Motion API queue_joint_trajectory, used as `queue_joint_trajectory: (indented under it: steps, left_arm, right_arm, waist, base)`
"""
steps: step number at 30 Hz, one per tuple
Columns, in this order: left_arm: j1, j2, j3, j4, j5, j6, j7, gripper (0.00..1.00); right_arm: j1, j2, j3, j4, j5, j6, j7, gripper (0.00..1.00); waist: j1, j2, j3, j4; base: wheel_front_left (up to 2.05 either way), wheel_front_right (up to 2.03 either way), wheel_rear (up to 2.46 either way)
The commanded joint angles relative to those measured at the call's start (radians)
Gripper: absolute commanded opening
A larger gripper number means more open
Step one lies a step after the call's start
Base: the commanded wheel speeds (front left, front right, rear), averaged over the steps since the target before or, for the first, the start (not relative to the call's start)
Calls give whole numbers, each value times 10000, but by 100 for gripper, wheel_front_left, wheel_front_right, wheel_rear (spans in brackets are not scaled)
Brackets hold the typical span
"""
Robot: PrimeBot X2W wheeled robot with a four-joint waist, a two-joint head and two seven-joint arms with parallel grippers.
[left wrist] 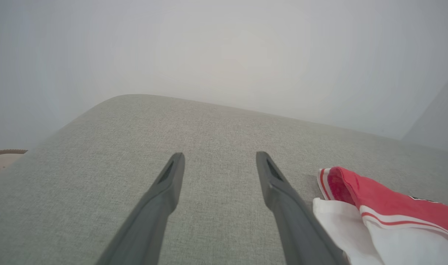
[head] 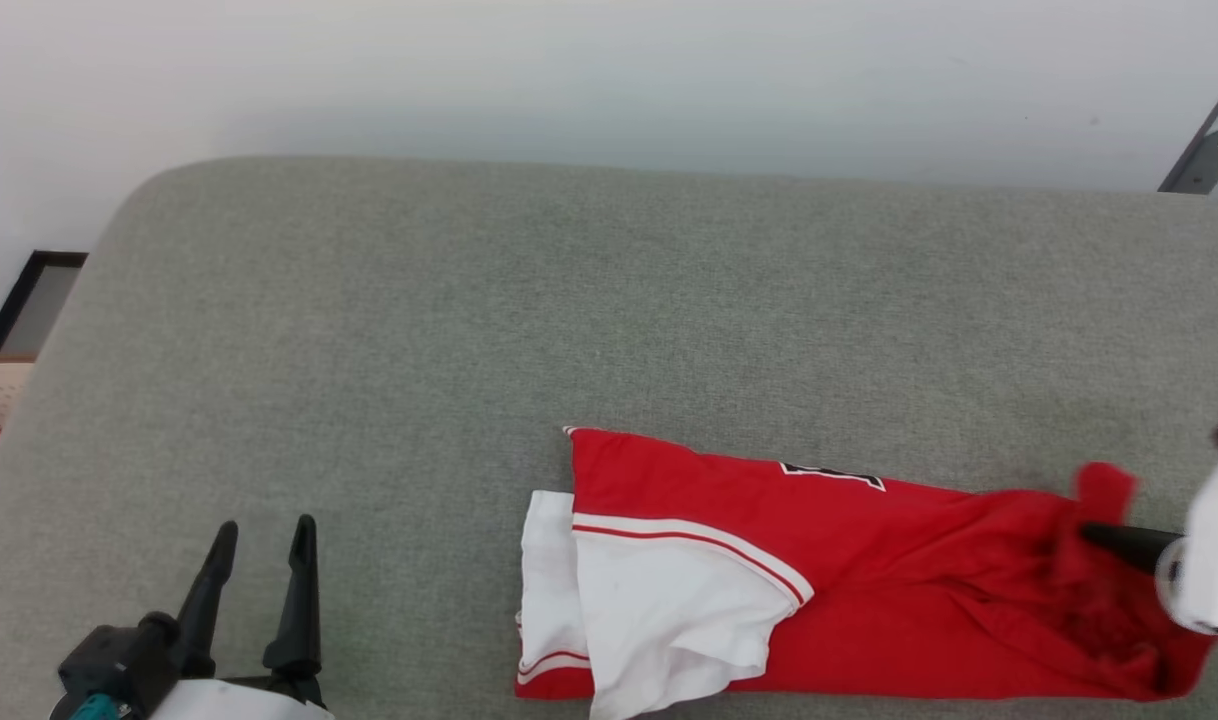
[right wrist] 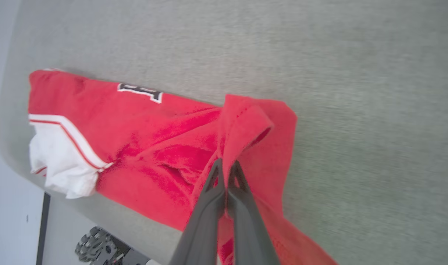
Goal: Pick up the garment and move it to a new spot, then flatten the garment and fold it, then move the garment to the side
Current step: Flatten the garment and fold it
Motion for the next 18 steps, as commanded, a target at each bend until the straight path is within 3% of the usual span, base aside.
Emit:
queue_joint_trajectory:
  steps: [1,9,18]
  left_arm:
    - [61,3,34,-5,7,-58,-11,100]
    - [-191,-147,-74,45,196,-156,-11,100]
    - [-569,-473,-318,265,425,-352,-11,100]
  right_arm:
    - [108,158,74,-284,107,-14,93,0]
    - [-204,1664,857,-1371,9,-14,503,0]
    - [-1265,3351,2125,-96,-909,-14,-304,0]
  waist:
    - [0,-1,-23,46]
    - [0,-1,-15,519]
    - [0,-1,91,1346]
  base:
    - [0,0,0]
    - [0,0,0]
    - [0,0,0]
